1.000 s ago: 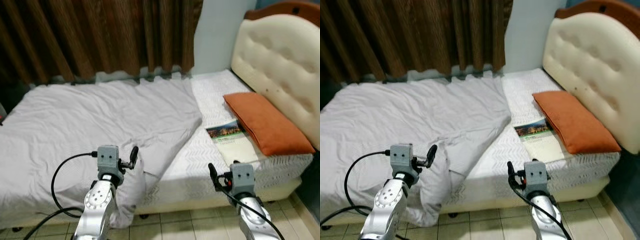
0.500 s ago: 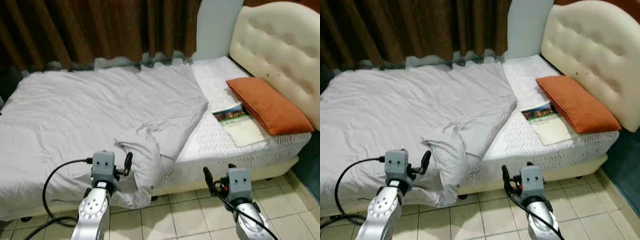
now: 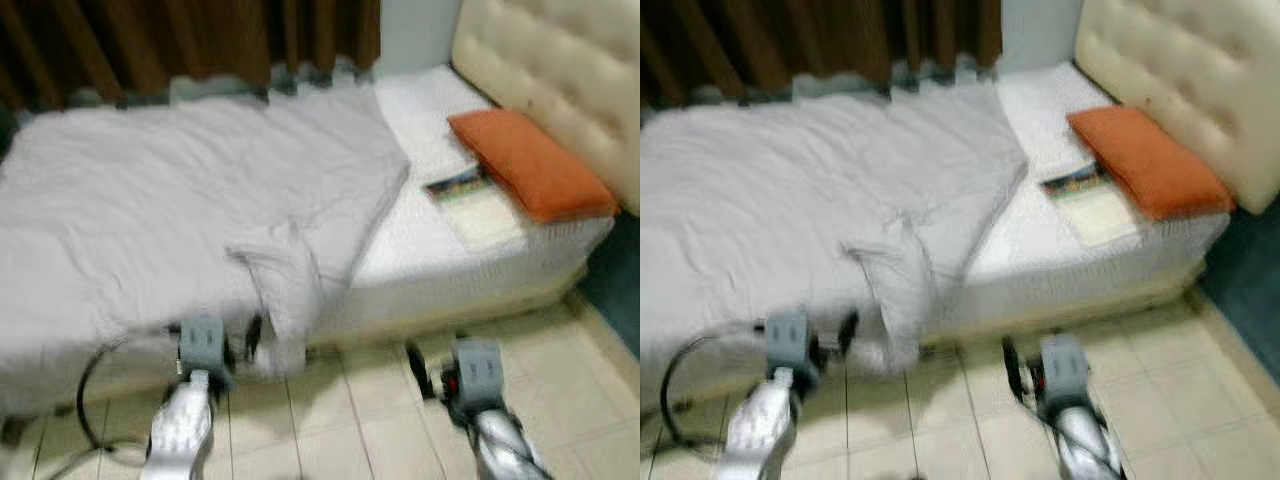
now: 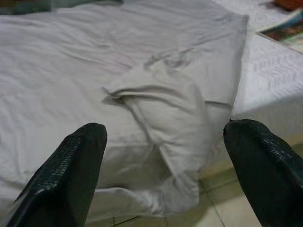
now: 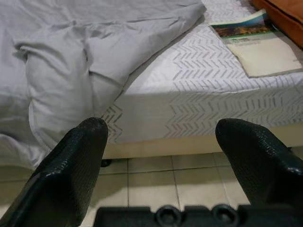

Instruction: Clean up the room

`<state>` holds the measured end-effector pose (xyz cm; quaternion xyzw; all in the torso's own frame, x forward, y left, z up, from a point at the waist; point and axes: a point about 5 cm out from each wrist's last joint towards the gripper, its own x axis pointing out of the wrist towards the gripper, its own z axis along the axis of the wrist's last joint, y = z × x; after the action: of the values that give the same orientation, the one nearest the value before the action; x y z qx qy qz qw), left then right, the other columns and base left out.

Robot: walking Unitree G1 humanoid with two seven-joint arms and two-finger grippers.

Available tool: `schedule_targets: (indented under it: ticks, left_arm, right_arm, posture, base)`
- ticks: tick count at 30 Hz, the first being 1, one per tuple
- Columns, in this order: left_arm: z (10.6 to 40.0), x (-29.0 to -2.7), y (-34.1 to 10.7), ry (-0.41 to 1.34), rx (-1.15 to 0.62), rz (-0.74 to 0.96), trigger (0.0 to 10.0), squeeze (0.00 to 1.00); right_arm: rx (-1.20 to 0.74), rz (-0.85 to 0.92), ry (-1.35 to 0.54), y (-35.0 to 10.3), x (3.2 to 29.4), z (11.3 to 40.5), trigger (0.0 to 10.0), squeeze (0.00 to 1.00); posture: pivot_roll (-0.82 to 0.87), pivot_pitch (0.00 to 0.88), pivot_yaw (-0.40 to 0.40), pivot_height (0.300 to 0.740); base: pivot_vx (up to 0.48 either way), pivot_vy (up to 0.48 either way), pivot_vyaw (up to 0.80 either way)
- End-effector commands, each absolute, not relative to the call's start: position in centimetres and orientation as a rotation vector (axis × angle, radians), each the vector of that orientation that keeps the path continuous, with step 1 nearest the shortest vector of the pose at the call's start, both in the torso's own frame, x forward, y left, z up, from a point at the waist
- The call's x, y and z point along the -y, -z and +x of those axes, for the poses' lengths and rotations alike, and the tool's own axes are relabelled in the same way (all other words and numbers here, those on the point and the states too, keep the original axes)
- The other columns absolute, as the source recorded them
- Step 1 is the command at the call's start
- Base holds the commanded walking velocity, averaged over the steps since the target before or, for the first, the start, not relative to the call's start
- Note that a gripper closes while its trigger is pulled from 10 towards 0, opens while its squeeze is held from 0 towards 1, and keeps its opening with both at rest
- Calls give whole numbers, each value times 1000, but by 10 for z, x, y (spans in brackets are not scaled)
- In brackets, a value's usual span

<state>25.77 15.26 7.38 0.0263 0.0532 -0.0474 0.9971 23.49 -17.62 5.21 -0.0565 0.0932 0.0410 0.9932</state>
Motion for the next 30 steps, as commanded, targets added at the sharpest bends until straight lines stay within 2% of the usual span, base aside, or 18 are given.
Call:
schedule_targets:
  ticks: [1, 17, 21, 30]
  left_arm:
    - [255, -154, -74, 92, -113, 65, 10000, 0]
    - [255, -151, -76, 92, -117, 58, 10000, 0]
    - [256, -150, -78, 92, -103, 43, 10000, 0]
    - [257, -148, -79, 100, -100, 35, 10000, 0]
  right_arm:
    - [-191, -106, -75, -53, 177, 232, 10000, 0]
    - [-205, -111, -73, -54, 179, 229, 10000, 0]
    - [-204, -109, -78, -54, 179, 229, 10000, 0]
    - [-208, -102, -72, -54, 179, 229, 10000, 0]
  posture:
    - [-78, 184, 44, 740]
    - [-85, 190, 44, 740]
    - [-85, 191, 43, 740]
    - [-88, 193, 42, 740]
  base:
    - [0, 0, 0]
    - [0, 0, 0]
    - [460, 0, 516]
    - [465, 0, 0]
